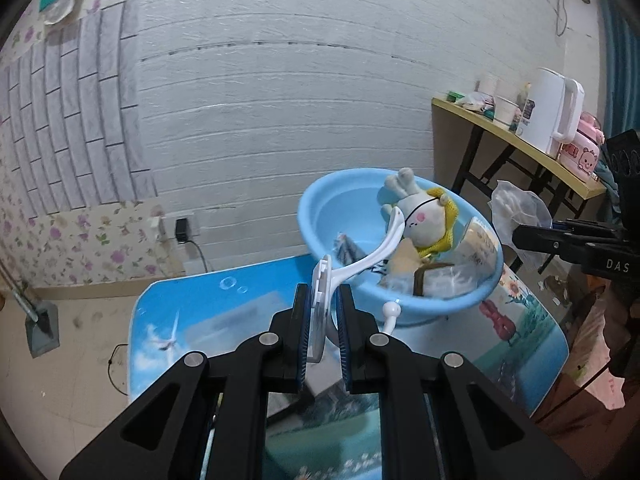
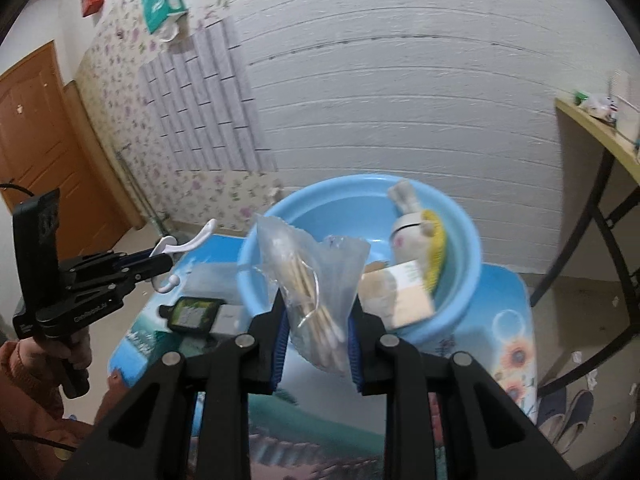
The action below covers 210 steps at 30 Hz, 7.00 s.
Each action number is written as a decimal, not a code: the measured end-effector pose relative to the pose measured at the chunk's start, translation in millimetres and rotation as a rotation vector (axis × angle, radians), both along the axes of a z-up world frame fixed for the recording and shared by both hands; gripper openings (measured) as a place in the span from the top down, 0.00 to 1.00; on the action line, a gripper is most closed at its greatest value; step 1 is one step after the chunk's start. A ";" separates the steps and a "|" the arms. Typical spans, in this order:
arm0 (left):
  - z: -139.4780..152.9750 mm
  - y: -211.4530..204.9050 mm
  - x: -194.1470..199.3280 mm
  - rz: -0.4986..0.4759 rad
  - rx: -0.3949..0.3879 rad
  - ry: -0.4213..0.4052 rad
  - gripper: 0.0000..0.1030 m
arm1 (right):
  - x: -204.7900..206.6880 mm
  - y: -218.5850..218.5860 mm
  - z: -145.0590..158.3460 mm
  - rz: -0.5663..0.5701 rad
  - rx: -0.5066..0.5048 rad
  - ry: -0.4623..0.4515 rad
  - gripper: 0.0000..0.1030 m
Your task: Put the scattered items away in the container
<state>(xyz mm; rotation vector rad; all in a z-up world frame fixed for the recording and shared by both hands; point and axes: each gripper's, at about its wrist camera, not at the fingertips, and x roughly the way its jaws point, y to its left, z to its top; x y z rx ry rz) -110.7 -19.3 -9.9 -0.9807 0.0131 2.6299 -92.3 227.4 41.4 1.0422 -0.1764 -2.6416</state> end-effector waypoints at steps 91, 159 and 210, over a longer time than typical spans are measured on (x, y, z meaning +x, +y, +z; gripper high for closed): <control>-10.0 -19.1 45.7 0.079 0.023 -0.054 0.21 | 15.2 -41.4 -35.0 -0.020 0.072 -0.090 0.42; -115.2 -63.2 67.3 0.155 -0.091 -0.225 0.51 | -15.4 -139.8 -114.0 0.105 0.139 -0.239 0.27; -112.1 -40.7 92.9 0.117 -0.091 -0.235 0.51 | 26.8 -70.0 -134.1 0.052 0.183 -0.297 0.73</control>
